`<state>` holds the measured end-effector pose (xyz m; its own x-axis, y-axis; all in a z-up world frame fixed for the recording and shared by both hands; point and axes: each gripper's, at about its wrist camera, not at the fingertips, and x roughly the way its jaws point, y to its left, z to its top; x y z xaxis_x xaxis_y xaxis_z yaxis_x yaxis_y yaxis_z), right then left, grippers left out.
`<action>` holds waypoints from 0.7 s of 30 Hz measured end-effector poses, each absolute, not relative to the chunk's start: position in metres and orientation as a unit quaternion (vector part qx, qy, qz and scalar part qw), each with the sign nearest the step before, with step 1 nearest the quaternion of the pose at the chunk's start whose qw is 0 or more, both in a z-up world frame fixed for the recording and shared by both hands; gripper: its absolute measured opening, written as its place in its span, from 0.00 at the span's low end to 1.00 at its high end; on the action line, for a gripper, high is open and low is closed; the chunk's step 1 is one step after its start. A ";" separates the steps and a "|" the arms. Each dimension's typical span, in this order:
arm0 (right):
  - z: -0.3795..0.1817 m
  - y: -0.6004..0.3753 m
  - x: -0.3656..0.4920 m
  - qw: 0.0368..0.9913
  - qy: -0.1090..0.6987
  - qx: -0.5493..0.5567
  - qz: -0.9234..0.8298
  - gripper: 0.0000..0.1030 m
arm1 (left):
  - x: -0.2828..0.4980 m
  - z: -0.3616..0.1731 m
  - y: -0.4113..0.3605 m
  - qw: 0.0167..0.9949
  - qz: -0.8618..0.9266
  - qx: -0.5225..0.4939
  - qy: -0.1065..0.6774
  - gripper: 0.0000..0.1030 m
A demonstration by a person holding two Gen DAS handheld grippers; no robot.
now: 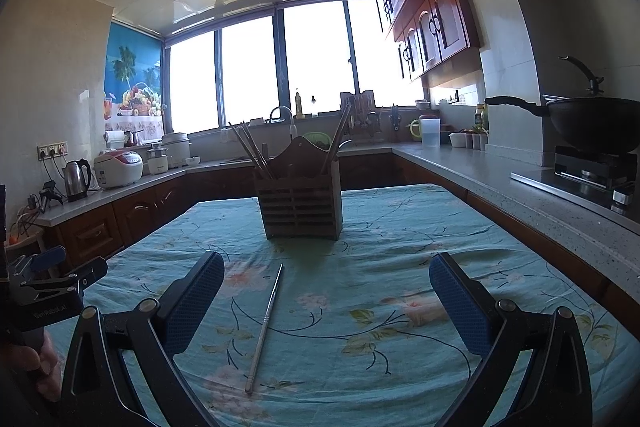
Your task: Organize utensils
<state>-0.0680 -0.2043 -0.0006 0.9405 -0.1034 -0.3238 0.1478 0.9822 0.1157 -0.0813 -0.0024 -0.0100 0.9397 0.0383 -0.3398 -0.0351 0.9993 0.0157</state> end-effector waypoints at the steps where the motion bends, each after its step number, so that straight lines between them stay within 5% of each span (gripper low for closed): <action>1: -0.001 -0.204 -0.068 0.983 0.160 0.069 -0.064 1.00 | -0.081 -0.010 -0.003 0.985 0.019 0.005 0.172 0.99; 21: 0.001 -0.208 -0.066 0.981 0.167 0.072 -0.064 1.00 | -0.078 -0.006 -0.014 0.984 0.019 0.006 0.180 0.99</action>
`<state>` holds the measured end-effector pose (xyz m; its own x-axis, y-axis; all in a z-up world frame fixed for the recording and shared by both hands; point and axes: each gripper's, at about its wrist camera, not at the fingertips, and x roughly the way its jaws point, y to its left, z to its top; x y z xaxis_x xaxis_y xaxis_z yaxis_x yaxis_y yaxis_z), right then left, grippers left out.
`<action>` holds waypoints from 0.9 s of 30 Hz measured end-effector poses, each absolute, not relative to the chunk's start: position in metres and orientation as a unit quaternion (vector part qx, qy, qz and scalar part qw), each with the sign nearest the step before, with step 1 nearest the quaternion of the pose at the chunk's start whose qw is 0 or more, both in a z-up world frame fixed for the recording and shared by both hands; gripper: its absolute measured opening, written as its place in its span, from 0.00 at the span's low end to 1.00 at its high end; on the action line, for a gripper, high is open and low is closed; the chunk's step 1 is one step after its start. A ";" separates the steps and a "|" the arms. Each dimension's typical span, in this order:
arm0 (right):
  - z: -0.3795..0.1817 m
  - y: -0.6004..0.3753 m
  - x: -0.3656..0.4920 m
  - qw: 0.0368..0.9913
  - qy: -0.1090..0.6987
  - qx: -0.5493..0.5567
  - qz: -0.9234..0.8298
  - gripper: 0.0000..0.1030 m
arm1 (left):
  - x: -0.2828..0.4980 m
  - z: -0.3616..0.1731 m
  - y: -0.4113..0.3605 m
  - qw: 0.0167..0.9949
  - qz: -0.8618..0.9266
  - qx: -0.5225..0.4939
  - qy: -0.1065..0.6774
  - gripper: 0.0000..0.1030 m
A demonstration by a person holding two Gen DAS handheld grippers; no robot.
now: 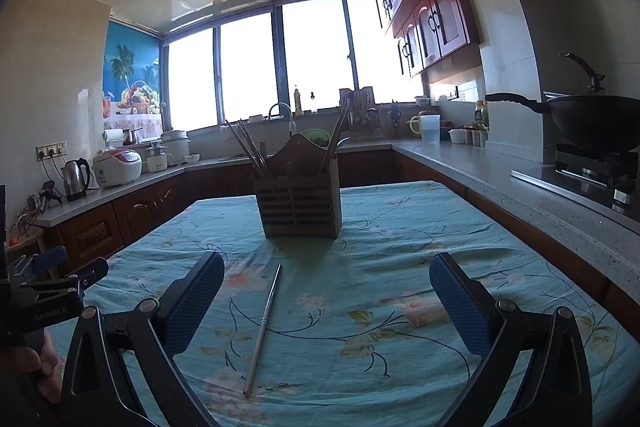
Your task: Organize utensils
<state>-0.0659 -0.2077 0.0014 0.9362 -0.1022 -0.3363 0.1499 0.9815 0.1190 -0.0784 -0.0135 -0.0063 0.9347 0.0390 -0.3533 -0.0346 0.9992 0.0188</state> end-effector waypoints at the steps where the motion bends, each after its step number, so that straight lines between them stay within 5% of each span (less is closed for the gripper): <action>1: 0.001 -0.208 -0.066 0.981 0.167 0.072 -0.064 1.00 | -0.078 -0.006 -0.014 0.983 0.019 0.006 0.180 0.99; 27: -0.002 -0.219 -0.055 0.978 0.182 0.080 -0.070 1.00 | -0.069 -0.002 -0.022 0.980 0.013 0.001 0.197 0.99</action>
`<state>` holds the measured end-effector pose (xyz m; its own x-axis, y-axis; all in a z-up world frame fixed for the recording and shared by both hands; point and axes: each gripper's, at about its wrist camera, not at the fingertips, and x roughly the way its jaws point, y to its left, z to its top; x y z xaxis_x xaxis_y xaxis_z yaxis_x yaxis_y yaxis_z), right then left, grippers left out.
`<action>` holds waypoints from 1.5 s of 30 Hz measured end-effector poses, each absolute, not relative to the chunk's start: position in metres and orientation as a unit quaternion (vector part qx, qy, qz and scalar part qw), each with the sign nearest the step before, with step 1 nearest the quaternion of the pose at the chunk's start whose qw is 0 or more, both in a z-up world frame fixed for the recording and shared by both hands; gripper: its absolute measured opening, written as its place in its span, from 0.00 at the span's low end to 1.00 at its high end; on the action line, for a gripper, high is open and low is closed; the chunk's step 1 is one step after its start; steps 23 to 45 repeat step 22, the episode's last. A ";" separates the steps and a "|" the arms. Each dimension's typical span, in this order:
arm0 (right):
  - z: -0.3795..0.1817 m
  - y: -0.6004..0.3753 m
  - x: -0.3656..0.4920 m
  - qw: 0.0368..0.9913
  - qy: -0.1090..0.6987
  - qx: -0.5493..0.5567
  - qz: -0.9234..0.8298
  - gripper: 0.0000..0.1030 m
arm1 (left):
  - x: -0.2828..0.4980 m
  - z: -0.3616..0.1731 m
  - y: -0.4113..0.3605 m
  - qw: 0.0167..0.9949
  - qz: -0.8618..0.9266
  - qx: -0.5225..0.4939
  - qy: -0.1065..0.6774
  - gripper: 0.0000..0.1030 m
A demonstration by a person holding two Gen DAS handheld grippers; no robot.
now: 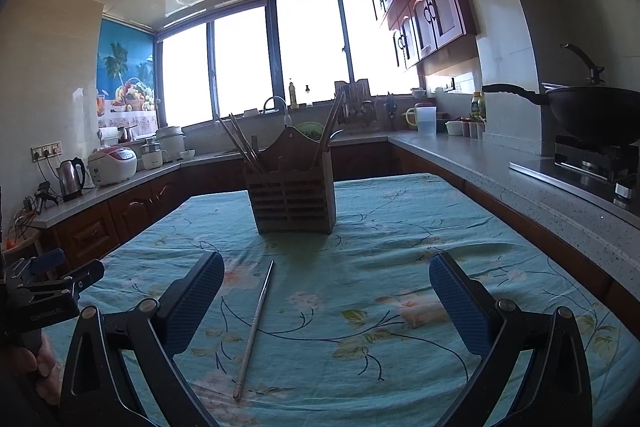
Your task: Organize utensils
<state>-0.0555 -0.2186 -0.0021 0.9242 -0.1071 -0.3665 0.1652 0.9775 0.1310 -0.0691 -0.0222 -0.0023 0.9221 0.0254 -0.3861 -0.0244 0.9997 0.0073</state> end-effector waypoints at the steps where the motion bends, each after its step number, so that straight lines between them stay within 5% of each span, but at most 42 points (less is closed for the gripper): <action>1: -0.002 -0.219 -0.055 0.977 0.183 0.080 -0.070 1.00 | -0.068 -0.002 -0.023 0.980 0.012 0.001 0.198 0.99; 45: -0.002 -0.219 -0.049 0.974 0.197 0.080 -0.072 1.00 | -0.064 0.002 -0.031 0.977 0.013 -0.001 0.211 0.99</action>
